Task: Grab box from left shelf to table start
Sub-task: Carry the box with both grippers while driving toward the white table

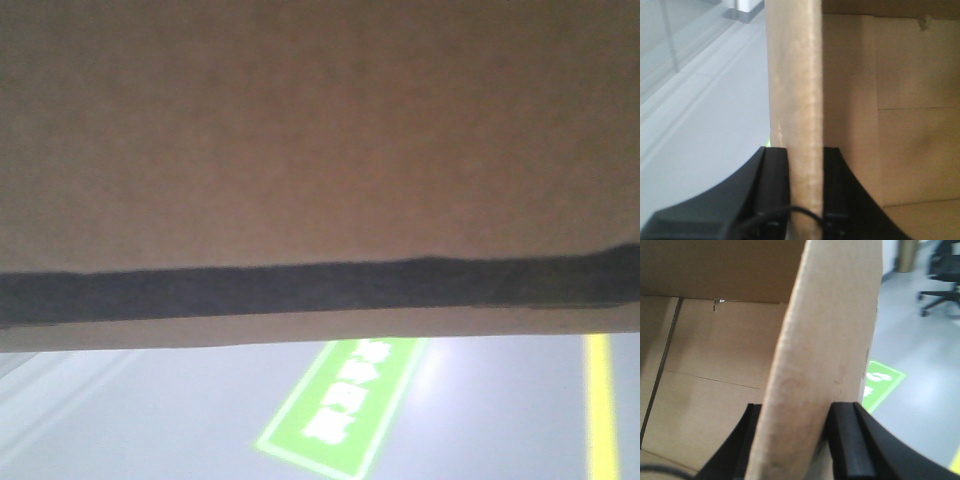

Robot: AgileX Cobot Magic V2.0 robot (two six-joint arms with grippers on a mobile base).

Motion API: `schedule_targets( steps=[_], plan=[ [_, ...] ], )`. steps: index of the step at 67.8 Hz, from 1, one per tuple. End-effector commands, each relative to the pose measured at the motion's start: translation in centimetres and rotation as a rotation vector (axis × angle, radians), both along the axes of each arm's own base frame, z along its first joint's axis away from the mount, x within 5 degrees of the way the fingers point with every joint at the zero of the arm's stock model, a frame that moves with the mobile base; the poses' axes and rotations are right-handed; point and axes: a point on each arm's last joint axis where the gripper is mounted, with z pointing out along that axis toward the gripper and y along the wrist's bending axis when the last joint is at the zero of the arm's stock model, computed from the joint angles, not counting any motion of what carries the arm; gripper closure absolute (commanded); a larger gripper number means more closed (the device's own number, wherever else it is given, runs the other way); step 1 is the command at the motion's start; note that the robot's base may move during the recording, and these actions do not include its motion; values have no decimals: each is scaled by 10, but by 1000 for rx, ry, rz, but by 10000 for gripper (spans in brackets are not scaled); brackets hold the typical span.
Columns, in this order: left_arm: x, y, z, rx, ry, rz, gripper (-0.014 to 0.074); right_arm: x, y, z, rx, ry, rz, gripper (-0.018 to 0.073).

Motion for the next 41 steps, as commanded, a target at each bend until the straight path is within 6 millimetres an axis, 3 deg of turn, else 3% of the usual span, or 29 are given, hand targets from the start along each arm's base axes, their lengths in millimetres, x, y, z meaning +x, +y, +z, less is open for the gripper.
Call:
schedule_targets(
  steps=[1, 41],
  plan=[
    [1, -1, 23, -68, -163, -15, 696, 2, -3, 22, 28, -172, -41, 502],
    [1, -1, 23, -68, -163, -15, 696, 2, -3, 22, 28, -172, -41, 502]
  ],
)
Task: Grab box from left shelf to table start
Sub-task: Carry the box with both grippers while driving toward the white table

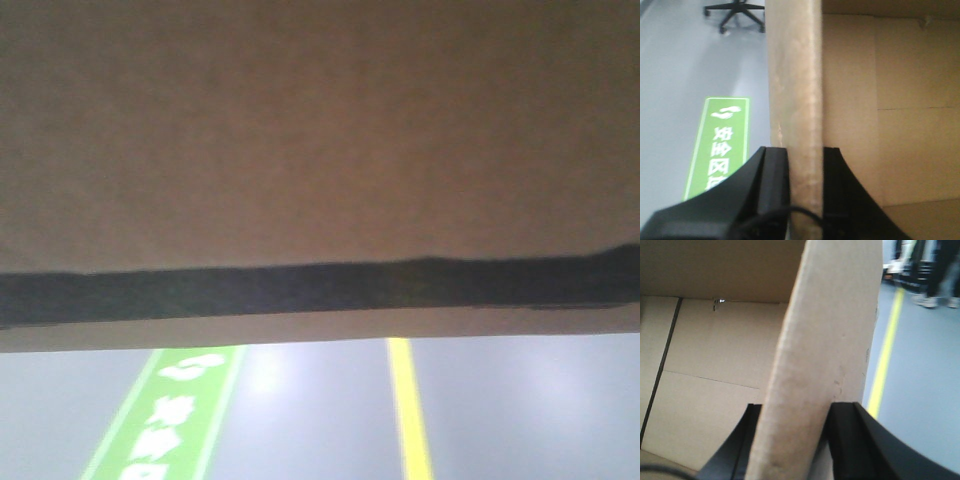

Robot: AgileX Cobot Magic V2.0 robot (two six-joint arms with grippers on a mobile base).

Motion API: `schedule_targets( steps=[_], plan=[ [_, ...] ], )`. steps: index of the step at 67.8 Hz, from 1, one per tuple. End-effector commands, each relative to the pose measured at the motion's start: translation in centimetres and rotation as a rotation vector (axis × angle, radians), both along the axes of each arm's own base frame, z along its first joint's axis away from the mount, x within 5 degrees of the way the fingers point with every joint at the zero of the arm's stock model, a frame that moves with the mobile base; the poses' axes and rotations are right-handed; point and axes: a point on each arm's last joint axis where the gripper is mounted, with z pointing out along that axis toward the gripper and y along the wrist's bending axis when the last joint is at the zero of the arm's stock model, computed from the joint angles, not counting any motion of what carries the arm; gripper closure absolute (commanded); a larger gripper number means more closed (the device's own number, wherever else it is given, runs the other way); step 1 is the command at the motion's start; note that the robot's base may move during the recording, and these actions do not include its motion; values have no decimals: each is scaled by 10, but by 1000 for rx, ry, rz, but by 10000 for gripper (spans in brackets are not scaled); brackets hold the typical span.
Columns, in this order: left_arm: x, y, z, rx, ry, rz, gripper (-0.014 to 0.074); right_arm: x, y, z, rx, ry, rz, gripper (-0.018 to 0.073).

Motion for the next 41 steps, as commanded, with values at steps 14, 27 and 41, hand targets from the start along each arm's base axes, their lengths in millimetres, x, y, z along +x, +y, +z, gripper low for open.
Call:
schedule_targets(
  steps=[14, 27, 41],
  plan=[
    [1, -1, 23, -68, -163, -15, 696, 2, -3, 22, 28, -172, -41, 502],
    [1, -1, 23, -68, -163, -15, 696, 2, -3, 22, 28, -172, -41, 502],
    [1, -1, 23, -68, -163, -15, 696, 2, -3, 22, 28, -172, -41, 502]
  ],
)
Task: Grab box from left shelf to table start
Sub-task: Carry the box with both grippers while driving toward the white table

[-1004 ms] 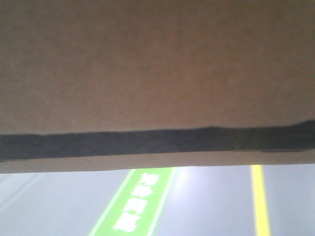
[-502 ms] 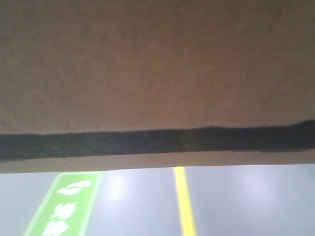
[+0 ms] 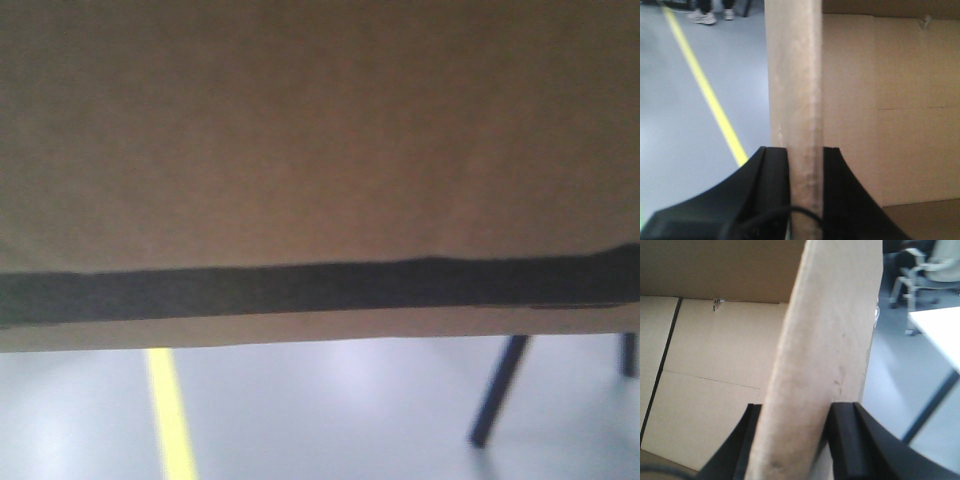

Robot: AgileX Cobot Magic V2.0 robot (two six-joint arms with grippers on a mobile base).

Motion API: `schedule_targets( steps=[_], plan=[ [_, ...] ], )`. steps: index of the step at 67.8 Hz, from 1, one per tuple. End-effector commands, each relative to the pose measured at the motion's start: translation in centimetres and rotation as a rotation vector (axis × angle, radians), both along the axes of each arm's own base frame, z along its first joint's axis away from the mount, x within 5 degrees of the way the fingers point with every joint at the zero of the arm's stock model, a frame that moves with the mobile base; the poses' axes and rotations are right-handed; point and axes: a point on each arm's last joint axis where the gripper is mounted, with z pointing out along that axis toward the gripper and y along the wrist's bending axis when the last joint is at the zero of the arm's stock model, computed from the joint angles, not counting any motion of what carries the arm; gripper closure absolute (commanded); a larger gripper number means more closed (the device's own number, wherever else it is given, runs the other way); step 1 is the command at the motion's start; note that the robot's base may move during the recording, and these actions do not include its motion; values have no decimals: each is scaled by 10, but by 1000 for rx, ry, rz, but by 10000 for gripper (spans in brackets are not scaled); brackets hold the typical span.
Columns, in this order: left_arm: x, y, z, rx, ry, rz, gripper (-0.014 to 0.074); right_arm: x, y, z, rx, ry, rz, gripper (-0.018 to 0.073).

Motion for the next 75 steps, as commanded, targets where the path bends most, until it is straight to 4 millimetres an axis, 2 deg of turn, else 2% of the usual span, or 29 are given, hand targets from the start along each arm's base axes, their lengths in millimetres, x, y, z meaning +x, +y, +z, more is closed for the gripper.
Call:
schedule_targets(
  steps=[1, 75],
  plan=[
    [1, -1, 23, -68, -163, -15, 696, 2, -3, 22, 28, -172, -41, 502],
    [1, -1, 23, -68, -163, -15, 696, 2, -3, 22, 28, -172, -41, 502]
  ],
)
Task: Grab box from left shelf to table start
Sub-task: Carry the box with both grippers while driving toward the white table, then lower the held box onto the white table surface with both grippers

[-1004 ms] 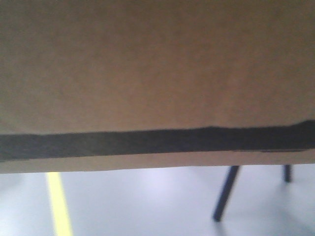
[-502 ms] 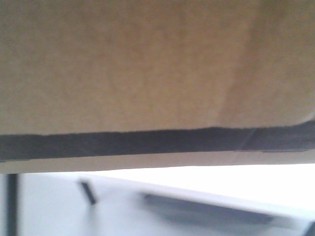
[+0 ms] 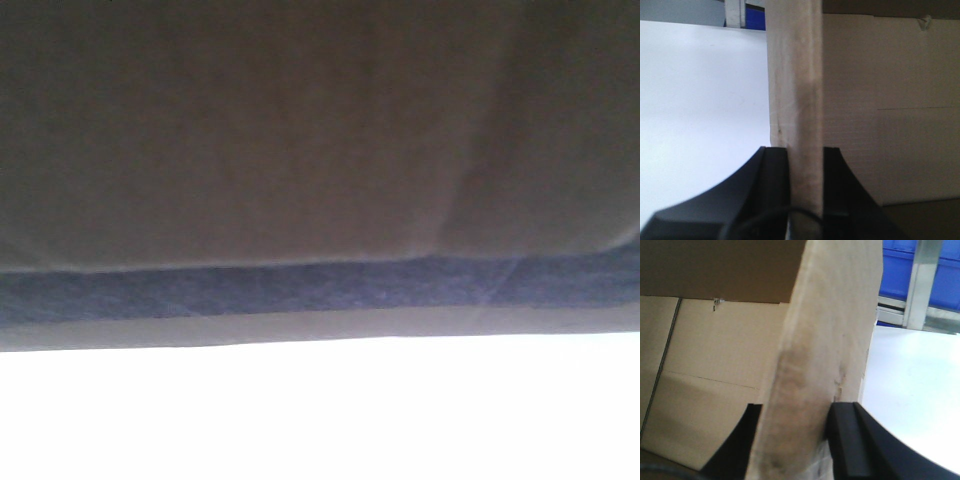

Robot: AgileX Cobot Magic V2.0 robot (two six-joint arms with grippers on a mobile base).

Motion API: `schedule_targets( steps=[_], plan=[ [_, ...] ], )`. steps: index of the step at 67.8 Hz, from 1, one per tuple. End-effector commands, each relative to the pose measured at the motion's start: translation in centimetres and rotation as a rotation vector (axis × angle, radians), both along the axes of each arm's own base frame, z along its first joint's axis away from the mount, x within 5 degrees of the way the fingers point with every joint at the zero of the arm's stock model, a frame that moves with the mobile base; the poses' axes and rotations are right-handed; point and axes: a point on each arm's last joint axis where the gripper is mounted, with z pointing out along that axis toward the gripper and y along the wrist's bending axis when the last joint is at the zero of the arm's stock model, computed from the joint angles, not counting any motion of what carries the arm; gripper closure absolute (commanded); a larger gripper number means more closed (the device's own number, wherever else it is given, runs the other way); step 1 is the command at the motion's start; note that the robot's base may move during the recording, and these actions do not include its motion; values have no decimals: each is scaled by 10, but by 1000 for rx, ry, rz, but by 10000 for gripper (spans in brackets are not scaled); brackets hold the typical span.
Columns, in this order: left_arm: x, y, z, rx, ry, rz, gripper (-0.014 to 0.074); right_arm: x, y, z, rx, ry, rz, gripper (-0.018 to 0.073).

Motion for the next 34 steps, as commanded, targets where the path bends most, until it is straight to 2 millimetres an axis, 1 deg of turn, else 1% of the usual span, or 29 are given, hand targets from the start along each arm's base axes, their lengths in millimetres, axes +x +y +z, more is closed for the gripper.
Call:
schedule_targets(
  steps=[1, 34],
  plan=[
    [1, -1, 23, -66, -164, -14, 696, 2, -3, 22, 28, -172, -41, 502],
    [1, -1, 23, -66, -164, -14, 696, 2, -3, 22, 28, -172, -41, 502]
  ],
)
